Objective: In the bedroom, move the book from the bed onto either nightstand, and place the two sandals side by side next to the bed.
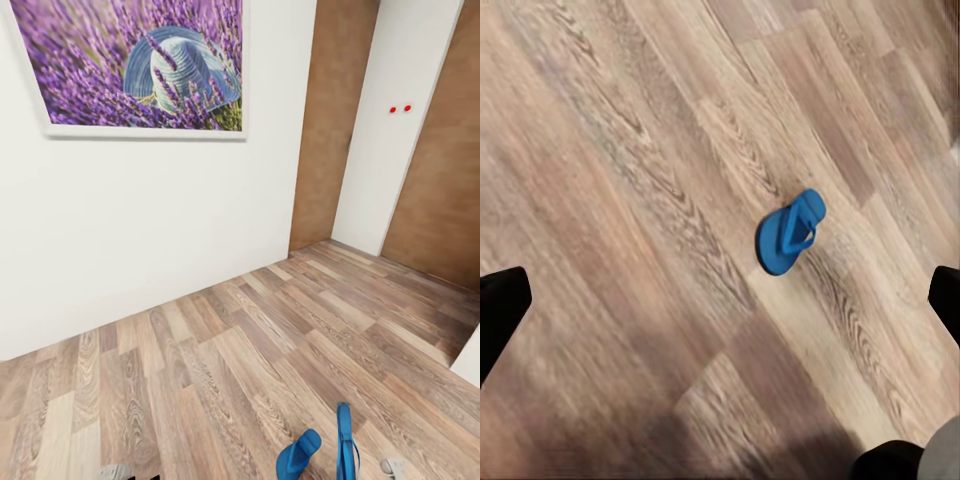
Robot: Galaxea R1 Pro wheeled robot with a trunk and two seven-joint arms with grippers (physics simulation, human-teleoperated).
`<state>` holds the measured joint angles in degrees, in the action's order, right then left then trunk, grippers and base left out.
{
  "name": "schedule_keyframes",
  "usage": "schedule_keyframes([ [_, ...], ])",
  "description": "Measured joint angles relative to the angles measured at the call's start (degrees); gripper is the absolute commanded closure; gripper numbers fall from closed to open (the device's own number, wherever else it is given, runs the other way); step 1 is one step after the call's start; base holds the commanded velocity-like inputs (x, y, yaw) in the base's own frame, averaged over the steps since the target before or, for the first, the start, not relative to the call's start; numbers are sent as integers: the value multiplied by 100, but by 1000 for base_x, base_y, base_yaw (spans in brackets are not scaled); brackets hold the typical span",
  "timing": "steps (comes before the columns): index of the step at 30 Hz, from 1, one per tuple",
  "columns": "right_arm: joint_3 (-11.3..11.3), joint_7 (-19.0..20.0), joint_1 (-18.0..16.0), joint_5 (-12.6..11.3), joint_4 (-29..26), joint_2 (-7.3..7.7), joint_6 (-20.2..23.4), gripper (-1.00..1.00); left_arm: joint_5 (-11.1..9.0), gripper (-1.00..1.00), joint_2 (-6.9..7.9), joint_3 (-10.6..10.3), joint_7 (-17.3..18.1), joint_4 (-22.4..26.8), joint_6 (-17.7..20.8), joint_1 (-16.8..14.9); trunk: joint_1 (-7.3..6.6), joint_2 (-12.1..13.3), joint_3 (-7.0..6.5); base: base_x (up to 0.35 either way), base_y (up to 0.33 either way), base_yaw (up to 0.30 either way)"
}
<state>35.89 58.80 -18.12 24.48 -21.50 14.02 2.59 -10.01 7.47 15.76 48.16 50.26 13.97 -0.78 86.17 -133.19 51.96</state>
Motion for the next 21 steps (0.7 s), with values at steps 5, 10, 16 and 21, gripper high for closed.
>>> schedule_keyframes([
  [5,-1,0,0,-1,0,0,-1,100,2,-100,0,0,0,0,2,0,2,0,20,92,0,-246],
  [10,0,0,0,-1,0,0,-4,100,0,-100,0,0,0,0,4,0,2,0,42,14,0,-244],
  [16,0,0,0,-1,0,0,-2,100,0,-100,0,0,0,0,4,0,2,0,67,2,0,-244],
  [21,0,0,-1,-1,0,0,-1,100,0,-100,0,0,0,0,4,0,3,0,89,0,0,-241],
])
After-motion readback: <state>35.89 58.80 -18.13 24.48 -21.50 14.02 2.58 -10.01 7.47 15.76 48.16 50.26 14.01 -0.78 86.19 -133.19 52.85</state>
